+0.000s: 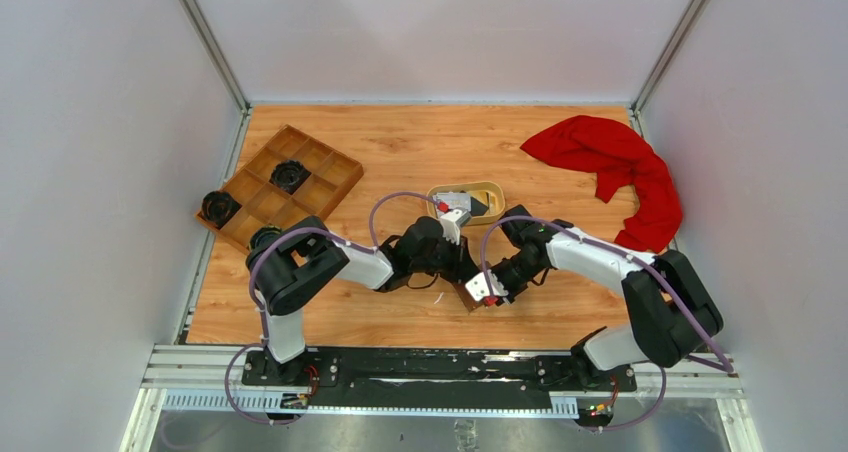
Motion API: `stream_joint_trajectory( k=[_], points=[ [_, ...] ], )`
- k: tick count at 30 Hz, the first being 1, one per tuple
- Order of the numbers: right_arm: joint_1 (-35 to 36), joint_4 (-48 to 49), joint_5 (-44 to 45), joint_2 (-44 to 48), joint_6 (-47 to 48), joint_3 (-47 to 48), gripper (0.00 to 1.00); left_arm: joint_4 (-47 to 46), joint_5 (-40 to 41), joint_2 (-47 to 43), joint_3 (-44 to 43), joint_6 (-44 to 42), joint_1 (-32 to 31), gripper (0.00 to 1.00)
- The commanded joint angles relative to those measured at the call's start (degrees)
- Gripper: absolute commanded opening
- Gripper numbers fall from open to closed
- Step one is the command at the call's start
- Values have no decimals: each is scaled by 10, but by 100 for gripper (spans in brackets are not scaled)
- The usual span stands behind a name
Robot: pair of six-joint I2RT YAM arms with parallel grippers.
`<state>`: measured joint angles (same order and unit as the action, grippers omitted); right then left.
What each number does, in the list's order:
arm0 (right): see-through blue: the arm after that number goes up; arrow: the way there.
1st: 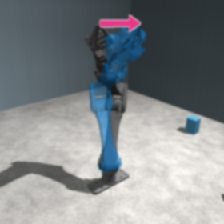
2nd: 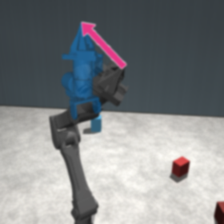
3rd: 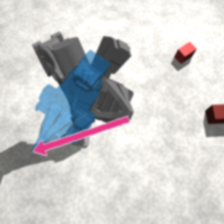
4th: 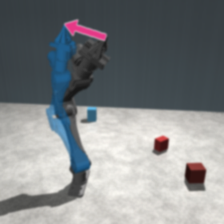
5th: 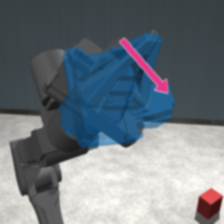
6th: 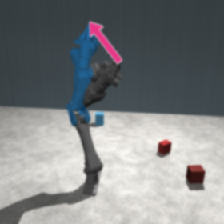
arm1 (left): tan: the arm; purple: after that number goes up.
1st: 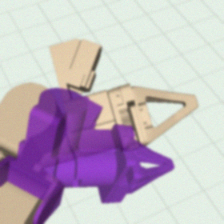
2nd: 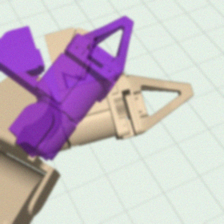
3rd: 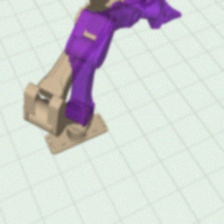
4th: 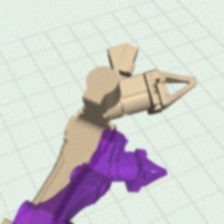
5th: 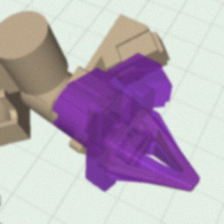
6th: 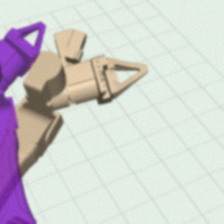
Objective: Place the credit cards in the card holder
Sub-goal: Close the card holder at the center of the board.
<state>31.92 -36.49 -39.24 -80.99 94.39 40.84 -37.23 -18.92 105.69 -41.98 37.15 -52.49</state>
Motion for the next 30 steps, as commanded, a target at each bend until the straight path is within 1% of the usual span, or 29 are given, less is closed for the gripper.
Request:
stream_joint_trajectory(
  k=[1,30],
  points=[
    [12,-1,35,-18,-9,2,25,15,-1,-4,13,4,-13,0],
    [19,-1,54,-38,-30,12,21,7,25,7,40,21,-29,0]
  ],
)
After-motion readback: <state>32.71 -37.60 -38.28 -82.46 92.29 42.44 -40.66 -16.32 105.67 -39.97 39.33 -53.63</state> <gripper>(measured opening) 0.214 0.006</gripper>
